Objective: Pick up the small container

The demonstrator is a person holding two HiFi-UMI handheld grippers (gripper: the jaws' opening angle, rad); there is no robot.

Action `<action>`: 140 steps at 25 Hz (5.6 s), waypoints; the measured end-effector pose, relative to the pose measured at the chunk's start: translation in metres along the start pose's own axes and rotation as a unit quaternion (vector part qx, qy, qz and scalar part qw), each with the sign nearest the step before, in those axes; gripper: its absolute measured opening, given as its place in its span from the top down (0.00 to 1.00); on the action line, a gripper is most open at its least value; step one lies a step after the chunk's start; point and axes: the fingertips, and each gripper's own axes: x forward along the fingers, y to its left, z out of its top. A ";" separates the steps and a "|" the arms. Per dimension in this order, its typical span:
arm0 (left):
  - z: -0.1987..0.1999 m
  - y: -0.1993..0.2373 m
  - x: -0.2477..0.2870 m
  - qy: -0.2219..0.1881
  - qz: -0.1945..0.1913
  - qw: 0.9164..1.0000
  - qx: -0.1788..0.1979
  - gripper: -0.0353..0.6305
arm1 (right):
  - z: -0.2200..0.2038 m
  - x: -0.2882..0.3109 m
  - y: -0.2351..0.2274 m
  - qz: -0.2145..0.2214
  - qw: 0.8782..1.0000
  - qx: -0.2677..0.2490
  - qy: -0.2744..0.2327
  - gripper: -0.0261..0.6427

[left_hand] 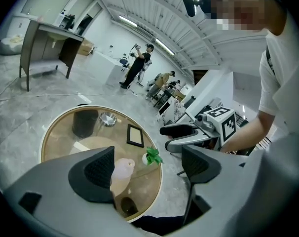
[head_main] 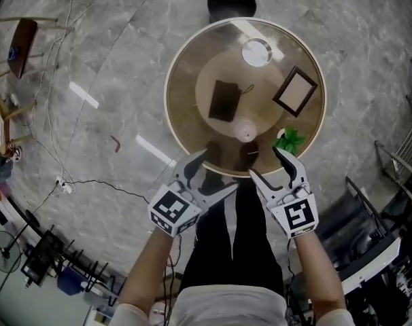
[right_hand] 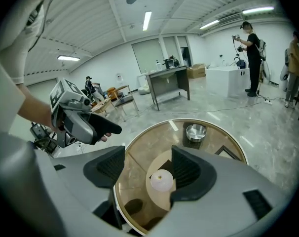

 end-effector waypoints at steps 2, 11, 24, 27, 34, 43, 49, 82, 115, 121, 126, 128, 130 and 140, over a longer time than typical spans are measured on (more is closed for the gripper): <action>-0.013 0.005 0.007 0.003 0.002 1.000 -0.003 0.31 | -0.015 0.009 0.000 0.006 1.000 -0.005 0.010 0.50; -0.065 0.036 0.038 0.029 -0.007 1.000 0.000 0.31 | -0.073 0.063 -0.005 0.013 0.999 -0.024 0.032 0.50; -0.109 0.058 0.068 0.026 -0.021 0.997 -0.067 0.32 | -0.120 0.102 -0.006 0.004 0.995 -0.083 0.049 0.57; -0.114 0.061 0.070 0.022 -0.025 0.995 -0.092 0.31 | -0.119 0.104 -0.010 -0.011 0.995 -0.094 0.040 0.63; -0.119 0.067 0.075 0.007 -0.047 0.987 -0.151 0.31 | -0.120 0.102 -0.007 -0.019 0.990 -0.136 0.029 0.72; -0.111 0.061 0.078 -0.020 -0.122 0.961 -0.247 0.26 | -0.116 0.099 -0.001 0.012 0.991 -0.126 0.040 0.74; -0.101 0.065 0.083 -0.055 -0.172 0.921 -0.346 0.20 | -0.108 0.087 0.013 0.049 0.988 -0.139 0.048 0.74; -0.015 -0.008 0.034 -0.098 -0.341 0.805 -0.475 0.39 | 0.012 -0.007 0.076 0.111 0.982 -0.148 0.026 0.74; 0.103 -0.225 -0.159 -0.105 -0.379 0.780 -0.486 0.50 | 0.203 -0.214 0.222 0.054 0.987 -0.126 -0.087 0.73; 0.109 -0.271 -0.177 -0.096 -0.374 0.795 -0.467 0.50 | 0.212 -0.261 0.240 0.044 0.985 -0.131 -0.108 0.73; 0.095 -0.302 -0.185 -0.099 -0.366 0.802 -0.462 0.50 | 0.200 -0.291 0.255 0.045 0.984 -0.129 -0.117 0.73; 0.088 -0.313 -0.186 -0.105 -0.369 0.798 -0.464 0.50 | 0.196 -0.303 0.259 0.051 0.982 -0.133 -0.121 0.73; 0.081 -0.326 -0.186 -0.113 -0.370 0.795 -0.468 0.50 | 0.191 -0.316 0.265 0.059 0.981 -0.136 -0.122 0.73; 0.052 -0.399 -0.188 -0.150 -0.362 0.794 -0.464 0.50 | 0.162 -0.390 0.286 0.092 0.973 -0.159 -0.139 0.73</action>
